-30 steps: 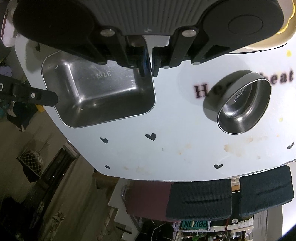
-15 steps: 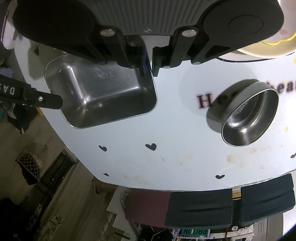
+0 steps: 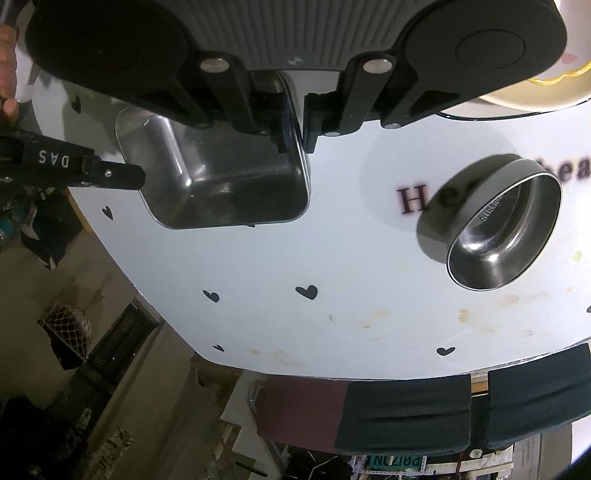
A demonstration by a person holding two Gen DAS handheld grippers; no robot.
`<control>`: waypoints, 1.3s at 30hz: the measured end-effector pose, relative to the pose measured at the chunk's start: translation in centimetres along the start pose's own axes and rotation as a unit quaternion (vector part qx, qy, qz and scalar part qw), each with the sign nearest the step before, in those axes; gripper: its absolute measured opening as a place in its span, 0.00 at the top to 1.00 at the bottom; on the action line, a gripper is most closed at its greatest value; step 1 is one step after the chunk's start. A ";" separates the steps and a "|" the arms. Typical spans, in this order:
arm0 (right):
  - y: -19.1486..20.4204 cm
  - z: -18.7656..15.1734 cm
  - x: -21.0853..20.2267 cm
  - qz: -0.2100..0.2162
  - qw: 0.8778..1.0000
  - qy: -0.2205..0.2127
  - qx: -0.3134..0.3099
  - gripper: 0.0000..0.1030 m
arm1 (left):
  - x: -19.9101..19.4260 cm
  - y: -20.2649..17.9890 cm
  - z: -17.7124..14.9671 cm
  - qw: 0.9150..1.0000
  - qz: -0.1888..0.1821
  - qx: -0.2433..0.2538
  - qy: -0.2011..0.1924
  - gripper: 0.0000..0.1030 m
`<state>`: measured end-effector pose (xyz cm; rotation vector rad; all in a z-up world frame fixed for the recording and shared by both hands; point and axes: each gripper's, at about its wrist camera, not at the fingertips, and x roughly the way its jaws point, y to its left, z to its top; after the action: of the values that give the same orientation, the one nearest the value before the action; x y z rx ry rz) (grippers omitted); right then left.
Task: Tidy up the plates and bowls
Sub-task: 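Lift the second steel tray with both grippers and carry it beside the oval bowl, then lower the second steel tray onto the table and open both grippers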
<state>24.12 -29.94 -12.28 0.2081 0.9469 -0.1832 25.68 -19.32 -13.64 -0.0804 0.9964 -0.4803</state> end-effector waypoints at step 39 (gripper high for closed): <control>-0.8 2.3 4.5 0.006 1.000 0.002 -0.003 0.94 | 1.8 1.1 1.4 1.000 -0.021 -0.020 0.008 0.82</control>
<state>28.34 -31.61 -14.74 0.2090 0.9506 -0.1698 28.03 -19.33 -14.55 -0.1326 1.0220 -0.4996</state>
